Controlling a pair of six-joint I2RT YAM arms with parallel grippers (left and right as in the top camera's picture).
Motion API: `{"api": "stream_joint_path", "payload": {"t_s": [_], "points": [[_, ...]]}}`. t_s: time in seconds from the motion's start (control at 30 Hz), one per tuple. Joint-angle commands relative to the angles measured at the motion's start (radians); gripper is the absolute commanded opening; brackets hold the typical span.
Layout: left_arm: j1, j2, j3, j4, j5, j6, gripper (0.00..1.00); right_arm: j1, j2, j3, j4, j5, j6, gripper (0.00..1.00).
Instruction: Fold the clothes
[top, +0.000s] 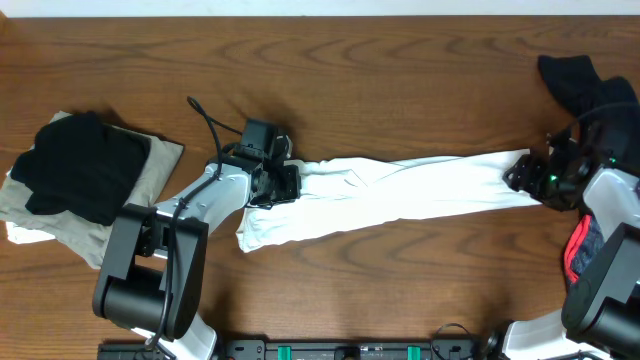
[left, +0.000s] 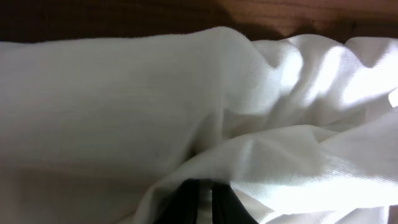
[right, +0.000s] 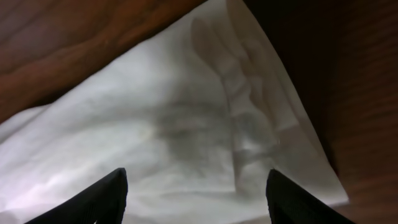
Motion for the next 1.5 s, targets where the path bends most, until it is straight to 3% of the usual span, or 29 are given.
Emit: {"api": "stream_joint_path", "payload": {"t_s": [0.0, 0.17, 0.5, 0.9, 1.17, 1.27, 1.47], "points": [[0.021, 0.051, -0.04, -0.033, -0.147, 0.021, 0.12, -0.001, 0.009, -0.046, 0.039, -0.028, -0.01, 0.69], [0.021, 0.051, -0.04, -0.033, -0.147, 0.021, 0.12, 0.0, 0.009, -0.067, 0.069, -0.04, -0.008, 0.66], [0.021, 0.051, -0.04, -0.033, -0.147, 0.021, 0.12, 0.001, 0.009, -0.067, 0.083, -0.062, -0.008, 0.48], [0.021, 0.051, -0.04, -0.033, -0.147, 0.021, 0.12, 0.001, 0.009, -0.075, 0.098, -0.06, -0.008, 0.44], [0.021, 0.051, -0.04, -0.033, -0.147, 0.021, 0.12, 0.002, 0.009, -0.076, 0.098, -0.055, -0.008, 0.2], [0.021, 0.051, -0.04, -0.033, -0.147, 0.021, 0.12, 0.002, 0.009, -0.076, 0.107, -0.056, -0.007, 0.02], [0.021, 0.051, -0.04, -0.033, -0.147, 0.021, 0.12, 0.002, 0.001, -0.027, 0.155, -0.146, 0.035, 0.01]]}}
